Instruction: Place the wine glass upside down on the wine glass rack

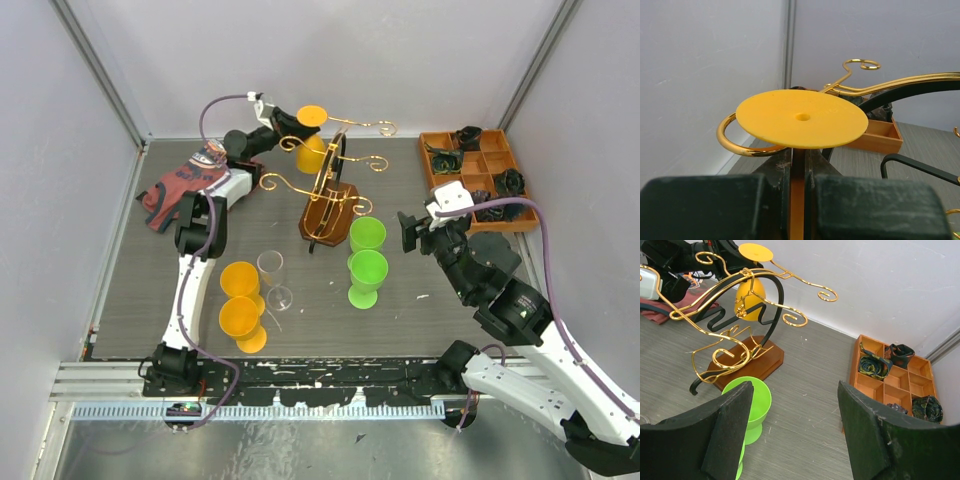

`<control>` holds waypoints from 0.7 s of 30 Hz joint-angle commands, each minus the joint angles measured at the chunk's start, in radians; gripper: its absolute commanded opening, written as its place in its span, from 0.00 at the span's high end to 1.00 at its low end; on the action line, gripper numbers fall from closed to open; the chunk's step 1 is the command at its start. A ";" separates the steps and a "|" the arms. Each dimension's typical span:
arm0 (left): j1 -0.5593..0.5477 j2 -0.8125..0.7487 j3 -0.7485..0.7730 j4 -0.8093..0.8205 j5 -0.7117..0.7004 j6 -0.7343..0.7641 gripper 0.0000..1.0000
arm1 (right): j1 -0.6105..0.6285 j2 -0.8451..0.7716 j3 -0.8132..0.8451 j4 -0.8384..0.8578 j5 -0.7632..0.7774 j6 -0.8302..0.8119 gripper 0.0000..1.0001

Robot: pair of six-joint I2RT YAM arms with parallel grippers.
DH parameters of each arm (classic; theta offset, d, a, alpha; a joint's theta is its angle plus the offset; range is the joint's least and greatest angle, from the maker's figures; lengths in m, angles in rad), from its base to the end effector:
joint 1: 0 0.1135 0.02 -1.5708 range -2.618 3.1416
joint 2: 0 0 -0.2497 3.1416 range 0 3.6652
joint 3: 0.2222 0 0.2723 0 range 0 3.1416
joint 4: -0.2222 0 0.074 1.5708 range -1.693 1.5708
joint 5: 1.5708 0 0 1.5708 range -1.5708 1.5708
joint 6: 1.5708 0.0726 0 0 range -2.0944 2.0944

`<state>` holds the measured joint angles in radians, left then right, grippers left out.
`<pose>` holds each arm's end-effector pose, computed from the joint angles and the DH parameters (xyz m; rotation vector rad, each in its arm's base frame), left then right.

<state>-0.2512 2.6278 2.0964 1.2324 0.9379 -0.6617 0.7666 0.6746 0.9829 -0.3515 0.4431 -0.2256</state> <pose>0.5533 -0.2024 0.2288 0.7399 1.0289 -1.2021 0.1652 0.1159 0.4012 -0.4506 1.5458 0.0612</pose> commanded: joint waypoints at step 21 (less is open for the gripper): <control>0.027 0.028 0.017 -0.073 -0.291 0.158 1.00 | 0.005 0.033 0.025 0.078 0.003 -0.023 0.25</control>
<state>-0.2508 2.6896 2.1662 1.1526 0.7456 -0.5434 0.7666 0.7013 0.9829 -0.3447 0.4438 -0.2337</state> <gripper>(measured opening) 0.112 0.743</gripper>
